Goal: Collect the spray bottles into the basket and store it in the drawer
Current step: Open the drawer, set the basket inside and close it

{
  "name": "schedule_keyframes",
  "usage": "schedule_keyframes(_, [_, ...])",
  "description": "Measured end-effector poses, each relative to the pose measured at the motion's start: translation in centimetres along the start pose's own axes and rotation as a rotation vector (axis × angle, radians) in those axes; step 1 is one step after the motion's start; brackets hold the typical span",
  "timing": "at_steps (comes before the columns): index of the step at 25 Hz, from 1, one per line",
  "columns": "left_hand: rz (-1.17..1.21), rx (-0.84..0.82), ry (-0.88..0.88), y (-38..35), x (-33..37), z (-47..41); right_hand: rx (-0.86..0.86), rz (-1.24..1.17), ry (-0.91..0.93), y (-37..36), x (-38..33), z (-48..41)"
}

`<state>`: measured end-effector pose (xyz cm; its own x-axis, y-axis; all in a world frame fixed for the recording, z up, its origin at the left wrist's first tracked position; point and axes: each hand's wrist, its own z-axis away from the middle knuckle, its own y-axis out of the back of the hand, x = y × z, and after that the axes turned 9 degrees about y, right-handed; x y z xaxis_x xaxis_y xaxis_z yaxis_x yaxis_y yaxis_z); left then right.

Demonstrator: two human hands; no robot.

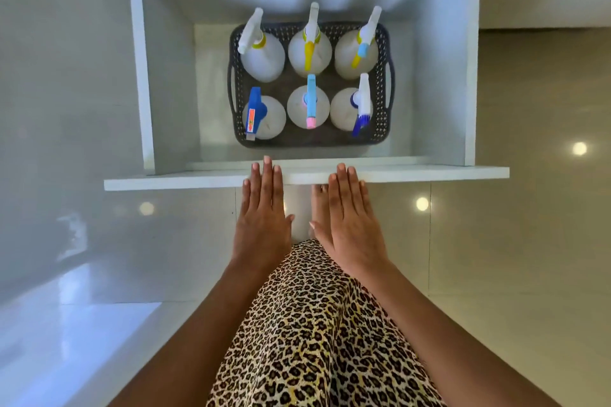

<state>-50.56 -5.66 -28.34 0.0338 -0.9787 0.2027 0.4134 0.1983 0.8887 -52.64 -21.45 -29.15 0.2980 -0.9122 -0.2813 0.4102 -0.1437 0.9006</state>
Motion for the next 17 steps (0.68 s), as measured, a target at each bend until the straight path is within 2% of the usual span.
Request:
schedule_keyframes(4, [-0.089,-0.099,-0.012,0.3,-1.0,0.4,-0.12,-0.008,0.017,-0.2,-0.4,0.4])
schedule_keyframes(7, [-0.11,-0.135,-0.035,1.2,-1.0,-0.2,-0.149,0.009,0.005,0.6,0.0,-0.1])
schedule_keyframes(17, [-0.111,-0.104,-0.035,4.0,-0.6,-6.6,-0.015,0.045,-0.073,2.4,1.7,-6.0])
